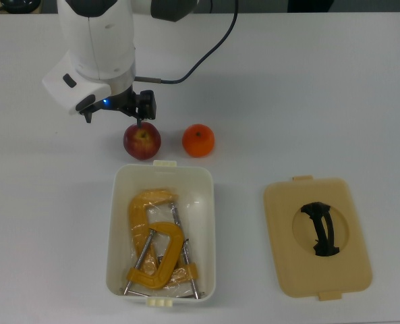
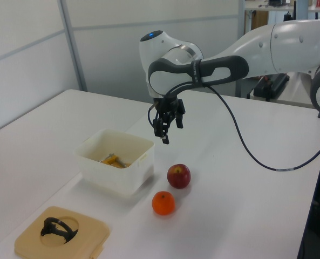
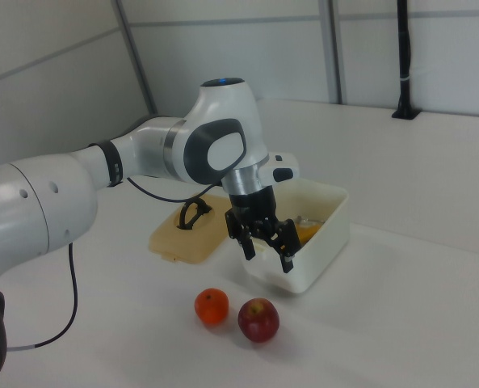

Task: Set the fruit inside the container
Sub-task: 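Lower the open gripper down onto the red apple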

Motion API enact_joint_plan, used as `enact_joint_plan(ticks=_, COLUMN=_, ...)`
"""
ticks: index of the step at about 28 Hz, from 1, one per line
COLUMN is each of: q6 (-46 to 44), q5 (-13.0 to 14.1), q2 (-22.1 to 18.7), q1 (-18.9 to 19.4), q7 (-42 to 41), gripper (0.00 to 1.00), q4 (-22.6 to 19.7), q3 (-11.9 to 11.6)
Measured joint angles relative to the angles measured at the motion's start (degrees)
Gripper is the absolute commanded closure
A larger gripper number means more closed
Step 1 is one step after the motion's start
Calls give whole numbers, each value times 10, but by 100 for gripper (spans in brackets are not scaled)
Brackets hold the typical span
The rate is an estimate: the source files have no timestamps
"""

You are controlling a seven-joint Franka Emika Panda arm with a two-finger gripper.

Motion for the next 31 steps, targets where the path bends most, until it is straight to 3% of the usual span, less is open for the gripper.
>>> enact_joint_plan(ticks=17, q6=18, q5=8, q2=-12, q1=-1, q7=-2, gripper=0, q4=-9, q3=-12)
enact_joint_plan(ticks=22, q6=95, q5=31, q2=-32, q1=0, q7=-5, gripper=0, q4=-66, q3=-12)
enact_joint_plan(ticks=31, q6=110, q5=36, q2=-80, q1=2, q7=-32, gripper=0, q4=-156, q3=-5)
